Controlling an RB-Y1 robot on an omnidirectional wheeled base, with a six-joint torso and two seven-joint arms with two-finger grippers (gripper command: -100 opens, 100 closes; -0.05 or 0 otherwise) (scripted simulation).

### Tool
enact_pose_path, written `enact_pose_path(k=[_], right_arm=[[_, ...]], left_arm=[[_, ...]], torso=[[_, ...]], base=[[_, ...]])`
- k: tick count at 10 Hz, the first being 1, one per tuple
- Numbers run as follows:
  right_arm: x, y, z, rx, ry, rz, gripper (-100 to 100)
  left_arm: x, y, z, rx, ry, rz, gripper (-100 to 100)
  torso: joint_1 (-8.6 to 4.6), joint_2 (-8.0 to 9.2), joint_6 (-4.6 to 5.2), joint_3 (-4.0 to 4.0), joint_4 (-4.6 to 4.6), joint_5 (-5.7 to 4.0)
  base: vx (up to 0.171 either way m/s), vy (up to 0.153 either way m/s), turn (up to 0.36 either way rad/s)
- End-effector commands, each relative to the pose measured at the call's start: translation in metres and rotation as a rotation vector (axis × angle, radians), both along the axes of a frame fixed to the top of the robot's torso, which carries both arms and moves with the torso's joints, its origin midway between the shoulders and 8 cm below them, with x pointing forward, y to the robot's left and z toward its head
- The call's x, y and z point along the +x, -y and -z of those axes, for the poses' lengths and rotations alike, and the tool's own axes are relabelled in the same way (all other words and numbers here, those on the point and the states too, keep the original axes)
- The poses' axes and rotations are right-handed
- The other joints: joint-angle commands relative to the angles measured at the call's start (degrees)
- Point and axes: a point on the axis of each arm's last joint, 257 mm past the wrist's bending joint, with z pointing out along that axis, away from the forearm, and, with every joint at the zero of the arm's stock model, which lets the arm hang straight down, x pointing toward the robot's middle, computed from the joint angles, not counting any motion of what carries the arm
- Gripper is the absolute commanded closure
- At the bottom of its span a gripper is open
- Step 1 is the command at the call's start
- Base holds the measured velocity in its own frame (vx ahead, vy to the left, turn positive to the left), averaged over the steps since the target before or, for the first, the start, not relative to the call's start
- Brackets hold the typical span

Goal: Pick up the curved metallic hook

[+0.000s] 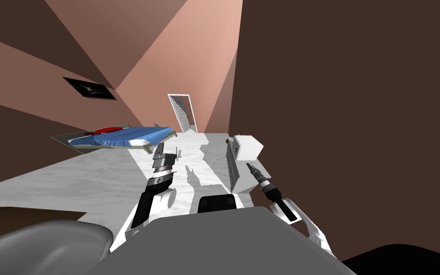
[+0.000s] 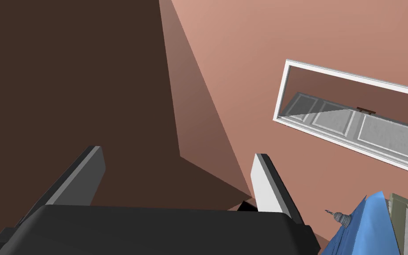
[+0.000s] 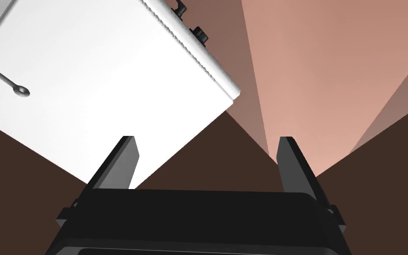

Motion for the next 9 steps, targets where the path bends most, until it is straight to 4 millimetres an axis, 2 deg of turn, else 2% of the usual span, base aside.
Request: enact_pose_path(k=[1,5,9], right_arm=[[-0.007,0.015,0.023,-0.079,-0.063,-0.011,-100],[-0.034,0.057,0.08,-0.269,-0.223,-0.039,-100],[-0.062,0.105,0.121,-0.454,-0.366,-0.075,-100]], left_arm=[[0.0,0.0,0.0,0.0,0.0,0.0,0],[0.0,0.0,0.0,0.0,0.0,0.0,0],[0.0,0.0,0.0,0.0,0.0,0.0,0]], torso=[[0.0,0.0,0.0,0.0,0.0,0.0],[-0.03,-0.06,0.0,-0.03,-0.01,-0.01],[-0.05,-0.08,0.01,-0.05,-0.01,-0.01]], base=[[0.0,0.0,0.172],[0.004,-0.004,0.197],[0.007,-0.011,0.198]])
